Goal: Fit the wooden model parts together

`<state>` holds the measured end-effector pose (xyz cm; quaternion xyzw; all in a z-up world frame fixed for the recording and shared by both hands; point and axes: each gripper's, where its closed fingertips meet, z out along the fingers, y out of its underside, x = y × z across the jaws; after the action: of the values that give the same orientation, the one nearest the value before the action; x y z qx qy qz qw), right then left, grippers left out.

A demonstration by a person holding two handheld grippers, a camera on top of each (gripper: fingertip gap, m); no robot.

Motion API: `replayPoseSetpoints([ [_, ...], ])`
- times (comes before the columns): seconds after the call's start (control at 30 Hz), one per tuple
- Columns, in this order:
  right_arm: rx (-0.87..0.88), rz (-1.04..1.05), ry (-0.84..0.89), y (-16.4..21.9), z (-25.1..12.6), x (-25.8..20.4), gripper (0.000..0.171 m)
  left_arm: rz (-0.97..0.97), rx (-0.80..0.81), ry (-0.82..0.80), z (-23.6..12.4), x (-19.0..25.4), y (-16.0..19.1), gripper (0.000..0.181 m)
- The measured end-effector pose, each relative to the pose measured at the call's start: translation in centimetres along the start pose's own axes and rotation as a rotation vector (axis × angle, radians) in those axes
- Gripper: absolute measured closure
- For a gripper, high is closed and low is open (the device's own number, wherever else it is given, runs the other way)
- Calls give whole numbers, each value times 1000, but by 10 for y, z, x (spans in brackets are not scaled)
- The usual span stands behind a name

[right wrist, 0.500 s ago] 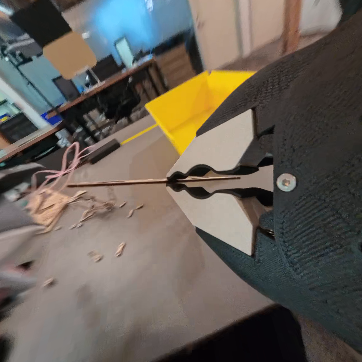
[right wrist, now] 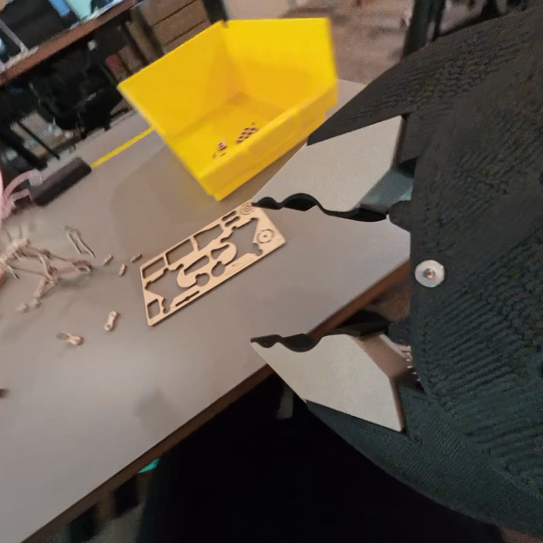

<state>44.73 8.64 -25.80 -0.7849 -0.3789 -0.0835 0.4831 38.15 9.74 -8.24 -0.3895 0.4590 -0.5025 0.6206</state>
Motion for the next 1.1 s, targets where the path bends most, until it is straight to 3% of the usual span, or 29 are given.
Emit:
replayPoseSetpoints([
  [0.03, 38, 75, 30, 5, -19, 3, 84, -6, 14, 17, 7, 7, 1, 72],
  [0.17, 182, 332, 230, 41, -89, 22, 77, 1, 1, 100, 38, 34, 24, 41],
  [0.33, 274, 489, 671, 114, -162, 60, 31, 48, 59, 184, 68, 58, 51, 51],
  [0.47, 188, 485, 832, 167, -184, 76, 29, -32, 57, 150, 87, 60, 75, 39],
  [0.57, 194, 472, 953, 195, -196, 99, 31, 2, 57, 47, 106, 39, 93, 25],
  [0.67, 227, 517, 1050, 230, -199, 116, 29, 11, 34, -33, 131, 16, 103, 22],
  [0.83, 208, 714, 1151, 294, -190, 118, 26, 51, -14, -78, 186, -4, 100, 22],
  [0.97, 44, 922, 1072, 338, -177, 103, 31, 7, -41, -121, 229, -21, 85, 22],
  [1.1, -152, 1099, 1054, 374, -215, 81, 34, -140, -77, -155, 266, -28, 68, 22],
])
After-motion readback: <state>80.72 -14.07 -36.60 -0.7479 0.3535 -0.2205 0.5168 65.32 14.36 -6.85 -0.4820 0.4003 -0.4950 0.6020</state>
